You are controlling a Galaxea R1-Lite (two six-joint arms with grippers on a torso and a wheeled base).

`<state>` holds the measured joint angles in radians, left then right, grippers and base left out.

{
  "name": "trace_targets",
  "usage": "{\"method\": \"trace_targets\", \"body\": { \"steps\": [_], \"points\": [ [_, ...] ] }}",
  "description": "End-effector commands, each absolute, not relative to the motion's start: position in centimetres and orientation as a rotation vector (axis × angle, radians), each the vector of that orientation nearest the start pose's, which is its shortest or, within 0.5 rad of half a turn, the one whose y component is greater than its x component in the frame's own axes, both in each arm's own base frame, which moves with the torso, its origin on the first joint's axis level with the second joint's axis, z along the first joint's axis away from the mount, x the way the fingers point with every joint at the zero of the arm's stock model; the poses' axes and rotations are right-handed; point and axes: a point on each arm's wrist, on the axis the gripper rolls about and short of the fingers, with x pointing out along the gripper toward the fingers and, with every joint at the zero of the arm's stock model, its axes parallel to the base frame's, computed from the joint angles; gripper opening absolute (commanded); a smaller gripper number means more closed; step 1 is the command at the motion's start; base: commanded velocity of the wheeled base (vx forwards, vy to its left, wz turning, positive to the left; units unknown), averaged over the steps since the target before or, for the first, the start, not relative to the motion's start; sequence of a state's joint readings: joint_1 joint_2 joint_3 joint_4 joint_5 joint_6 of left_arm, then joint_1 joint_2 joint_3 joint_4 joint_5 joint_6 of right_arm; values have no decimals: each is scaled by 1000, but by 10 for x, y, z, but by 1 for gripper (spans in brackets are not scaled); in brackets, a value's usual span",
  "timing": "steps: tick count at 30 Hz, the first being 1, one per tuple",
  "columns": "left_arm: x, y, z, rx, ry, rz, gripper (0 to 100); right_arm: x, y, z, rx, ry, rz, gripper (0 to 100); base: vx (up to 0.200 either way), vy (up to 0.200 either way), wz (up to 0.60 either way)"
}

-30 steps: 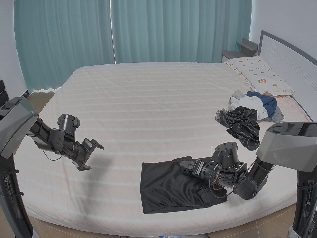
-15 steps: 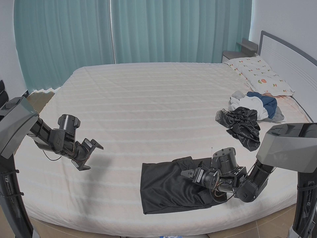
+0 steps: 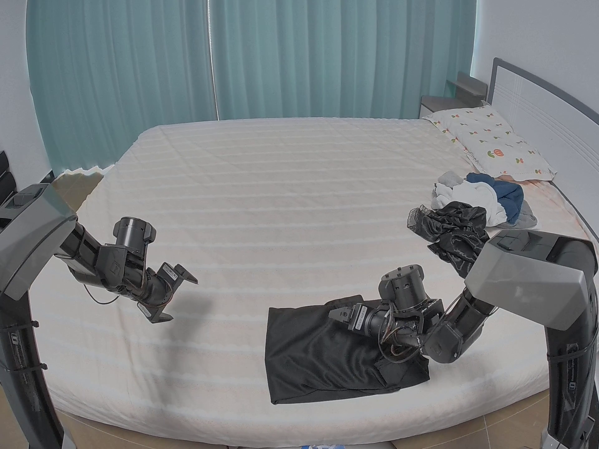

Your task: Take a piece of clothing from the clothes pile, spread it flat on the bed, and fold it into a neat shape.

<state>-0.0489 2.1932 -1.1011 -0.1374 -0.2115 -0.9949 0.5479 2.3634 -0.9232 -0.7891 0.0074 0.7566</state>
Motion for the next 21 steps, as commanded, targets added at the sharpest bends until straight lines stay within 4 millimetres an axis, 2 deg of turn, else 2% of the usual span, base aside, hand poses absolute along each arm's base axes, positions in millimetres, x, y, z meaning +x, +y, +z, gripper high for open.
{"method": "trace_targets", "body": {
  "steps": [1,7,13,16,18,21],
  "points": [
    [381,-23,39,-988,1000,257,100,357,196,-20,560,766,225,100,0,0,0],
    [382,-23,39,-988,998,256,100,380,167,-13,595,687,133,100,0,0,0],
    [382,-23,39,-988,997,255,100,389,147,-15,622,663,88,100,0,0,0],
    [382,-24,40,-989,996,254,100,388,143,-8,631,636,90,100,0,0,0],
    [382,-24,40,-989,996,254,100,386,143,6,641,612,103,100,0,0,0],
    [382,-24,39,-988,998,256,100,379,144,15,644,609,123,100,0,0,0]
  ]
}}
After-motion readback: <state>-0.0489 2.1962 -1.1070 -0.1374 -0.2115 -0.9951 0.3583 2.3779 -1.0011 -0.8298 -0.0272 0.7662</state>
